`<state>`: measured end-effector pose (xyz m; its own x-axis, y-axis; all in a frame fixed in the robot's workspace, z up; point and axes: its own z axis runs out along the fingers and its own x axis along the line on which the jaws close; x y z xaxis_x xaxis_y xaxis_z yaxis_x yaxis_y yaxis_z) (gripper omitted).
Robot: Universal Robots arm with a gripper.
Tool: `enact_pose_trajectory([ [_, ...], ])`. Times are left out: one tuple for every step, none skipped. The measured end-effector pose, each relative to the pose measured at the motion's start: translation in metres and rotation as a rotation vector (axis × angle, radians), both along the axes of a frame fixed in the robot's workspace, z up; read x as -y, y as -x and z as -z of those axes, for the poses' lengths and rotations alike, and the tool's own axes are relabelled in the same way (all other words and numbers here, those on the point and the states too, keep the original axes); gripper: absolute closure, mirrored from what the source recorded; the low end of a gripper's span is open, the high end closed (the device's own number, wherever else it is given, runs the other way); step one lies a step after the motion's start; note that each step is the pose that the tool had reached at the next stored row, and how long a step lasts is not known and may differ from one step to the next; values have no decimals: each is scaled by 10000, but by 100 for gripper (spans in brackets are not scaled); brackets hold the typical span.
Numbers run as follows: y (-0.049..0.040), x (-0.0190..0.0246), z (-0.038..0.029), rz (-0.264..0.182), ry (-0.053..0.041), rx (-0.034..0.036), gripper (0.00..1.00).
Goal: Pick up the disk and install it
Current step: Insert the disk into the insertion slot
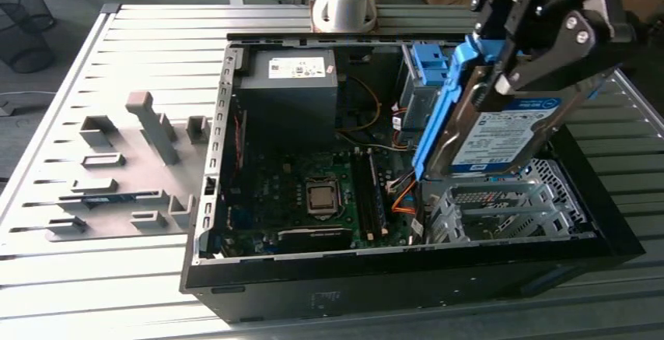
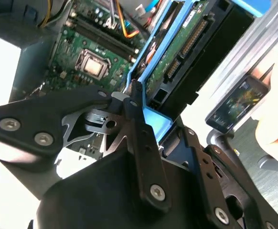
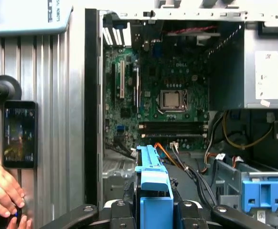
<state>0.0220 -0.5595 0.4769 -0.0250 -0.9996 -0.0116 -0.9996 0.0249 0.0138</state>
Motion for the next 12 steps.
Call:
enact_pose_trajectory([
  [-39, 4, 10, 0, -1, 0, 64],
  [-73, 8, 20, 0, -1, 0, 64],
  [-99, 10, 29, 0, 0, 0, 64],
  [-111, 11, 36, -1, 0, 0, 64],
  [-112, 11, 36, 0, 2, 0, 64],
  [-112, 12, 36, 1, 2, 0, 64],
  [-115, 12, 40, 1, 1, 0, 64],
  [-129, 13, 48, 0, -2, 0, 64],
  [-152, 16, 59, 0, -2, 0, 64],
  [-183, 19, 70, 1, -1, 0, 64],
  [-220, 23, 82, 0, 0, 0, 64],
  [-254, 27, 93, 0, 0, 0, 64],
])
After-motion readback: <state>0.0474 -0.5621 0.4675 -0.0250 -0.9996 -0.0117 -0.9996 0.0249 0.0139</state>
